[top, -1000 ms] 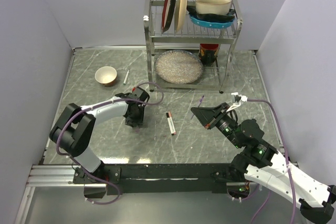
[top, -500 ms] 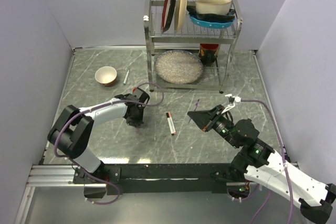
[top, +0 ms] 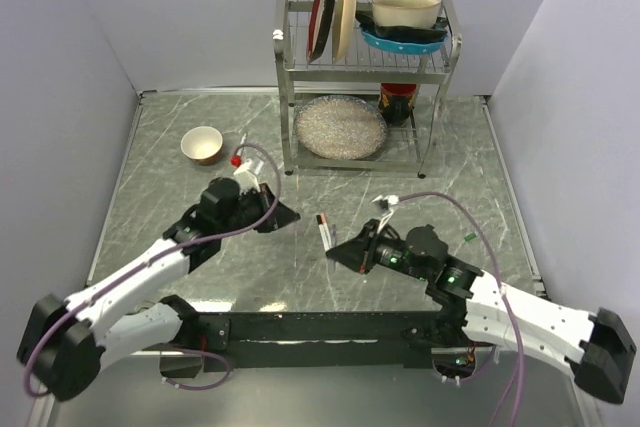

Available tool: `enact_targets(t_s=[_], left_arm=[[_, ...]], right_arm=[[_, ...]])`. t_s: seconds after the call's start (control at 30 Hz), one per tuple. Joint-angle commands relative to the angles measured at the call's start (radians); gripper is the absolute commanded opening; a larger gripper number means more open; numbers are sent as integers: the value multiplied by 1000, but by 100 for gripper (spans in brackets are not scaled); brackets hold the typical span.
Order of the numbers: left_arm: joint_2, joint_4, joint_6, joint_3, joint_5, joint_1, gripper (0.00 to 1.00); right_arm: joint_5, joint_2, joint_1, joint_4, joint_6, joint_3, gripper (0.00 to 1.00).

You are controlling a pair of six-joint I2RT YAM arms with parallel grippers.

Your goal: Insert the pens into the pen caps

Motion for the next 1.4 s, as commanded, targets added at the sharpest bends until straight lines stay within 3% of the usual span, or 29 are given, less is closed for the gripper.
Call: enact_targets(t_s=[0.0,0.13,0.57,1.37], left_arm=[[-111,336,-160,-53,89,-3,1],[-157,361,-154,-55,117,-4,1],[-218,388,-148,-98,182,-4,1],[-241,388,-139,-147,238,-4,1]], right_arm=[[-34,112,102,155,-36,52,0],[-25,216,143,213,-14,82,0],[-4,295,146,224,-17,158,0],[59,281,143,164,-45,232,0]])
